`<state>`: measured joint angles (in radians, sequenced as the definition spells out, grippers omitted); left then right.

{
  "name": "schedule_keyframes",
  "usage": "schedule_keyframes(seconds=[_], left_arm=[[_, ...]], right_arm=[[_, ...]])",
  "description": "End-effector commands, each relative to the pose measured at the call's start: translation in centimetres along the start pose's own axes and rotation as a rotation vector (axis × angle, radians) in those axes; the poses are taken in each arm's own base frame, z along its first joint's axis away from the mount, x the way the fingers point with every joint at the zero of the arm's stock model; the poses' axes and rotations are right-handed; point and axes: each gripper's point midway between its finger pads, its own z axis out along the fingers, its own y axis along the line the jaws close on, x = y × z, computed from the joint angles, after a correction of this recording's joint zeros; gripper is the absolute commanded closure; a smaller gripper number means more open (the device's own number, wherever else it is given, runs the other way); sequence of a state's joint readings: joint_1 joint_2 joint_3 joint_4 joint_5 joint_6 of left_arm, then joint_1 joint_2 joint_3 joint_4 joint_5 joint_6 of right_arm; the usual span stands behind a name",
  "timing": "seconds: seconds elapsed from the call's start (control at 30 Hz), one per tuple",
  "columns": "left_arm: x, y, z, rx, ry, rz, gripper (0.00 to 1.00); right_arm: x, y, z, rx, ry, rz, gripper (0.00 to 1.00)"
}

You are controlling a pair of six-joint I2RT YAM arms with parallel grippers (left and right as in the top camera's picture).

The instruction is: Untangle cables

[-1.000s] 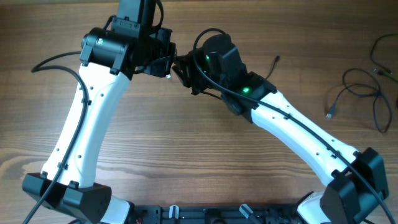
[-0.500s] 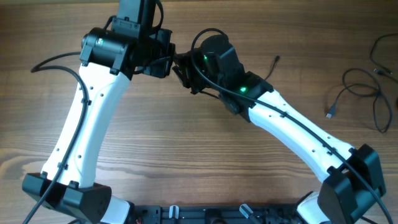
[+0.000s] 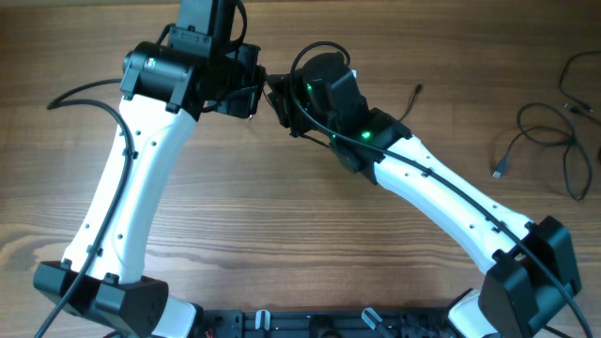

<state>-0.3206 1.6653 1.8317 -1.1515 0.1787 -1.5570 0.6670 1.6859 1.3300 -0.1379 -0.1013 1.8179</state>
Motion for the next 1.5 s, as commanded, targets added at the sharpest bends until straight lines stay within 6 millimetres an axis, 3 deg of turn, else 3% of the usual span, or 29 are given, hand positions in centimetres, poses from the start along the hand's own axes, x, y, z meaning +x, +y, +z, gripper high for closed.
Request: schedule_keyframes(seconds=[0.0, 0.3, 0.53, 0.6, 1.3, 1.33, 1.37, 1.47], left_arm=[[0.5, 0.0, -1.1, 0.020, 0.017, 0.014, 0.96], [0.3, 0.0, -1.2, 0.020, 0.010, 0.010, 0.96], [-2.2, 0.2, -1.5, 0.012, -0.036, -0.016, 0.96], [-2.6, 0.2, -1.6, 0.013, -0.038, -0.026, 0.96], [-2.6, 0.2, -1.6, 0.014, -0.036, -0.032, 0.96], [-2.6, 0.2, -1.6, 0.014, -0.036, -0.032, 0.96], [-2.6, 0.2, -1.6, 0.013, -0.036, -0.032, 0.96], [-2.6, 0.2, -1.6, 0.013, -0.036, -0.025, 0.96]], right_arm=[[-0.2, -0.8, 1.4, 0.010, -0.013, -0.040, 0.68], [1.4, -0.5, 1.6, -0.009, 0.030, -0.055, 0.69], [1.9, 1.5, 1.4, -0.091, 0.057, -0.063, 0.72], [2.0, 1.9, 1.4, -0.106, 0.060, -0.065, 0.77], [3.4, 0.9, 1.4, -0.069, 0.113, -0.072, 0.80], [3.4, 0.9, 1.4, -0.069, 0.112, -0.077, 0.92], [3.4, 0.9, 1.4, -0.070, 0.112, -0.085, 0.96], [3.2, 0.9, 1.4, -0.073, 0.101, -0.093, 0.95]])
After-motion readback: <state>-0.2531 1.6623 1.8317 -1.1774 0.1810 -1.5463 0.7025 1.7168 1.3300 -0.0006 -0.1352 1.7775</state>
